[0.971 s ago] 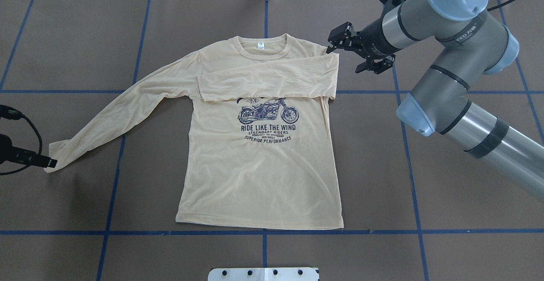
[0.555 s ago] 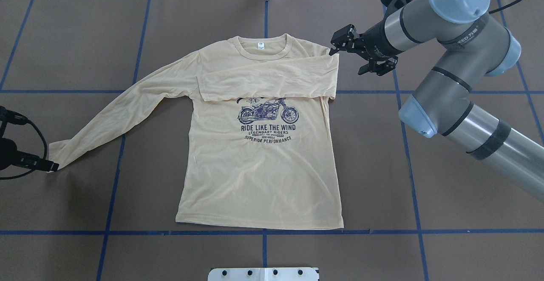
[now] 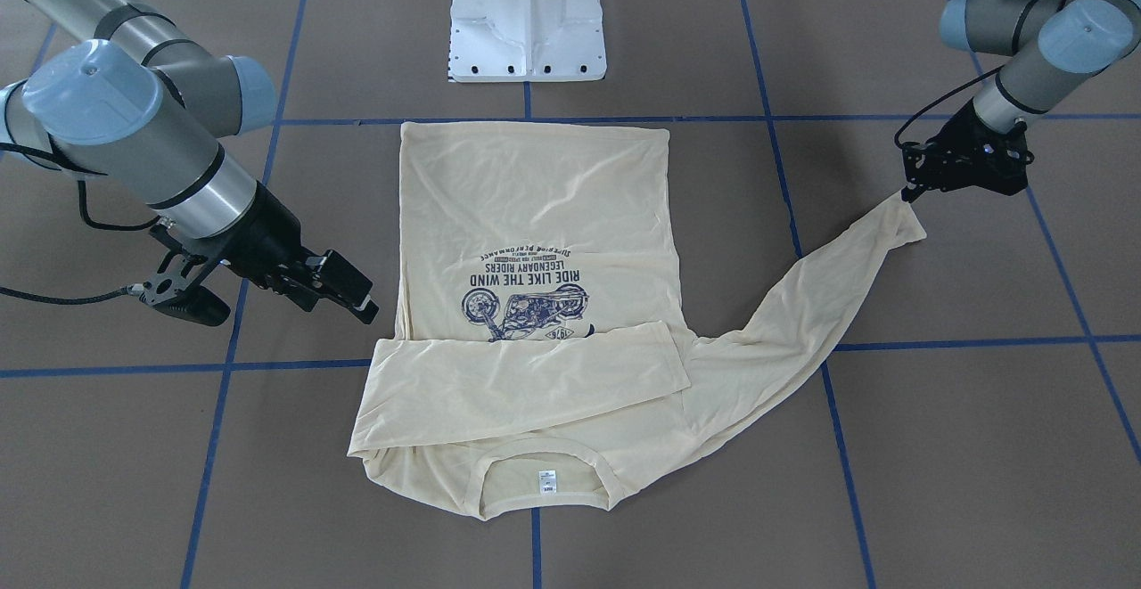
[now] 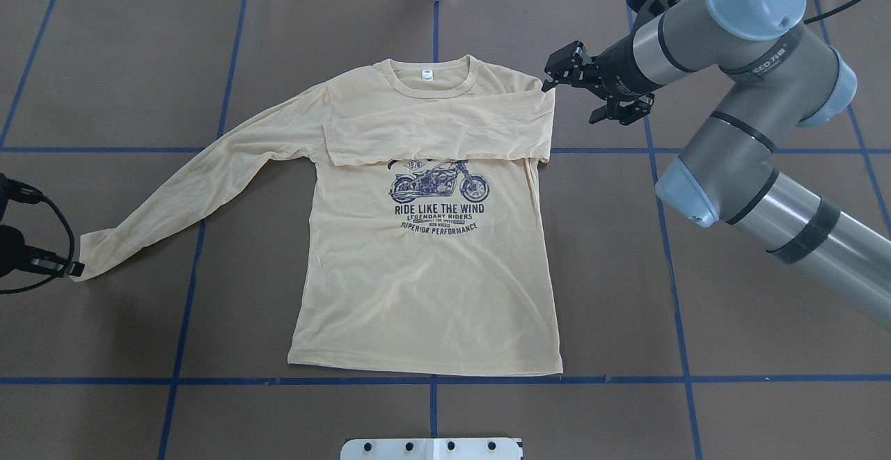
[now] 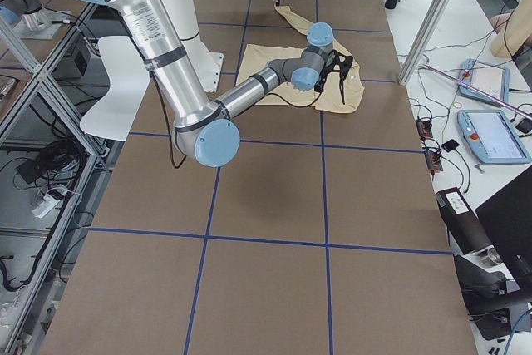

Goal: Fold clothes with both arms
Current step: 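Grasp the cuff of the sleeve nearest the left gripper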

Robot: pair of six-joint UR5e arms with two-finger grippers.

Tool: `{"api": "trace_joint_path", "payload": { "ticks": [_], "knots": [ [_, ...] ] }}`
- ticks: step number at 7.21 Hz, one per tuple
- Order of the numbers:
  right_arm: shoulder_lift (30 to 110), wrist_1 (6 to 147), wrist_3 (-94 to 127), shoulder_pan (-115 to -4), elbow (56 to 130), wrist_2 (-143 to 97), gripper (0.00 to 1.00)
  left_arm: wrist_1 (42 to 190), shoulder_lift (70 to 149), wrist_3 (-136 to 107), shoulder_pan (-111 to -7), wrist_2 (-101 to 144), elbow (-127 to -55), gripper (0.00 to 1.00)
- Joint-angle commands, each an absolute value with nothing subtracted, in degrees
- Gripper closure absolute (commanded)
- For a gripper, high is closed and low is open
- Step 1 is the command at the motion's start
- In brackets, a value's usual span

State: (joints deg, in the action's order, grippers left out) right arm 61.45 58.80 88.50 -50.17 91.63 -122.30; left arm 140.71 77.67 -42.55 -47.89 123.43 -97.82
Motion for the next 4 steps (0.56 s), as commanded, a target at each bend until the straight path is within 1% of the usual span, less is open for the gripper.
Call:
{"api": "trace_joint_path", "payload": {
  "ticks": [1, 2, 3, 4],
  "knots": [
    [61.5, 58.8, 88.5, -50.2, 91.7, -122.2, 0.02, 138.7, 74.9, -43.5, -48.3, 124.5, -108.2, 1.0],
    [61.5, 58.8, 88.5, -50.2, 91.7, -122.2, 0.02, 133.5, 76.4, -49.9, -48.5, 125.8, -113.8, 1.0],
    [61.5, 58.8, 88.5, -50.2, 91.7, -122.2, 0.02, 128.5, 82.9, -59.2, -48.6, 125.3, -116.3, 1.0],
    [61.6, 58.8, 88.5, -50.2, 91.7, -122.1, 0.02, 123.4, 89.8, -63.9, -48.3, 125.3, -116.2, 1.0]
  ]
}}
